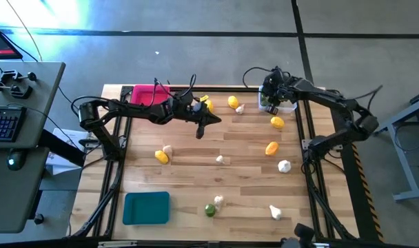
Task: Sort produce into baskets
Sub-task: Put the lime into the transparent bin
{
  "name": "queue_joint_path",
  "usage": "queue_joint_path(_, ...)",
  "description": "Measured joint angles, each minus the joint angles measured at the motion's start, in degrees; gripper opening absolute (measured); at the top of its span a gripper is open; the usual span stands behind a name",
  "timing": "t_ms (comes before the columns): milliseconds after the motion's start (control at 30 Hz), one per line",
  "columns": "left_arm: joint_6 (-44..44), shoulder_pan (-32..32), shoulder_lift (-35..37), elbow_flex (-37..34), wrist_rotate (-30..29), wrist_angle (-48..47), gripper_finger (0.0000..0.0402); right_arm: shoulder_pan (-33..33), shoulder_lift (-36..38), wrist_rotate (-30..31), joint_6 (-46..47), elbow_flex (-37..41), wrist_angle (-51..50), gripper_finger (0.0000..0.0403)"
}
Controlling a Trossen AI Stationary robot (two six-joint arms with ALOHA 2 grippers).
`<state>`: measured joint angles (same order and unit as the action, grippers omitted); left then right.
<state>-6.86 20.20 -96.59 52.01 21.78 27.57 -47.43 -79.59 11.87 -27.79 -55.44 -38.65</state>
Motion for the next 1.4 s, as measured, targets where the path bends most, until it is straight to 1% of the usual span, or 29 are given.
queue_joint_path(33,-0.6,-0.2,0.0,0.0,0.0,0.0,0.0,0.3,0.9,-1.9,1.2,0.0,0.4,0.0025)
queue_joint_path(67,-1.1,-0.5,0.0,0.0,0.0,0.0,0.0,0.7,1.7,-3.7,2.5,0.0,0.8,0.0013)
queue_joint_path(133,-1.9,-1.0,0.0,0.0,0.0,0.0,0.0,1.7,3.0,-5.9,5.5,0.0,3.2,0.0015)
queue_joint_path(200,-2.4,-1.5,0.2,0.0,0.0,-0.1,0.0,3.2,3.5,-6.4,7.4,0.0,5.8,0.0019)
queue_joint_path(333,-2.8,-2.6,1.2,0.0,0.1,-0.5,0.0,6.2,3.5,-7.9,9.9,0.1,11.9,0.0004)
queue_joint_path(367,-3.2,-2.8,1.5,0.0,0.1,-0.8,0.0,6.9,3.5,-8.3,10.8,0.7,14.7,0.0003)
queue_joint_path(433,-3.6,-3.2,2.2,0.0,0.1,-1.3,0.0,8.1,3.8,-8.9,12.6,3.5,21.0,0.0004)
queue_joint_path(567,-3.9,-3.9,3.4,0.0,0.1,-1.5,0.0,10.1,4.1,-9.5,17.0,11.7,34.5,0.0001)
queue_joint_path(767,-3.9,-4.5,4.8,0.0,0.1,-3.5,0.0,14.0,4.3,-9.5,24.5,22.1,51.0,0.0)
queue_joint_path(933,-4.5,-5.4,5.4,0.0,0.4,-6.4,0.0,17.8,4.3,-7.6,29.3,27.6,57.5,0.0)
queue_joint_path(1033,-5.9,-6.7,5.9,0.1,0.5,-9.4,0.0,20.9,4.3,-5.1,30.8,30.3,60.8,0.0)
queue_joint_path(1200,-6.4,-9.7,6.6,0.1,0.5,-13.4,0.0,26.0,4.3,-0.4,32.5,32.0,61.2,0.0)
queue_joint_path(1400,-6.8,-13.7,7.8,0.1,-0.3,-16.8,0.0,30.5,4.4,2.4,33.2,32.1,61.7,0.0)
